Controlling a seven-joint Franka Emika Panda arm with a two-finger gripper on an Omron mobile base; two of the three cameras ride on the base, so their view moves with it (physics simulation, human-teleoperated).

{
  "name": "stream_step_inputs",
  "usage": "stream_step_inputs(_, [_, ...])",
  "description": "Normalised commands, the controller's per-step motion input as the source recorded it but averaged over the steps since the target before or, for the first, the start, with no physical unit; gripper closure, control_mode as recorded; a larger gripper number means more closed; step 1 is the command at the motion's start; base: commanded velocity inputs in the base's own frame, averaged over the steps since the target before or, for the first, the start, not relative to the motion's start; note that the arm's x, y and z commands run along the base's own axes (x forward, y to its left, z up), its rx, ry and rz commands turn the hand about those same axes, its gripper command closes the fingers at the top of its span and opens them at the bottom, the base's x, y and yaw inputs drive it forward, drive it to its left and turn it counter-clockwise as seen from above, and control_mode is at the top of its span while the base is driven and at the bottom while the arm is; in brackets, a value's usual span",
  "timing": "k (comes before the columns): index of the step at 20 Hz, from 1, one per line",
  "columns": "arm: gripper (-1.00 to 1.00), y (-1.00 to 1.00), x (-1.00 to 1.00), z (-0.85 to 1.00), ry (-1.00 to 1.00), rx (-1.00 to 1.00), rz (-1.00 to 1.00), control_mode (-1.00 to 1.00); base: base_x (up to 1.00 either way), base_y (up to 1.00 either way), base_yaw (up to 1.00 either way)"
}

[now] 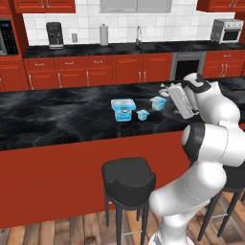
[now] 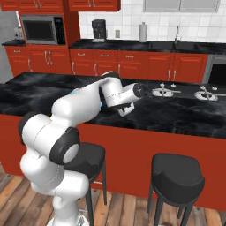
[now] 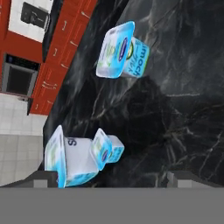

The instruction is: Stack the yogurt containers by placing the smaller containers on top of the larger containers.

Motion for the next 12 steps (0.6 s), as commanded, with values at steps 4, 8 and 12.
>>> stream_step_inputs(4, [-1.0, 0.0, 0.23, -0.07, 0.0, 0.0, 0.0, -1.0, 0.0, 0.0, 0.0])
stream_step_inputs(8, [-1.0, 0.0, 0.22, -0.07, 0.0, 0.0, 0.0, -1.0, 0.0, 0.0, 0.0])
stream_step_inputs(12, [-1.0, -0.01, 0.23, -0.08, 0.0, 0.0, 0.0, -1.0, 0.0, 0.0, 0.0])
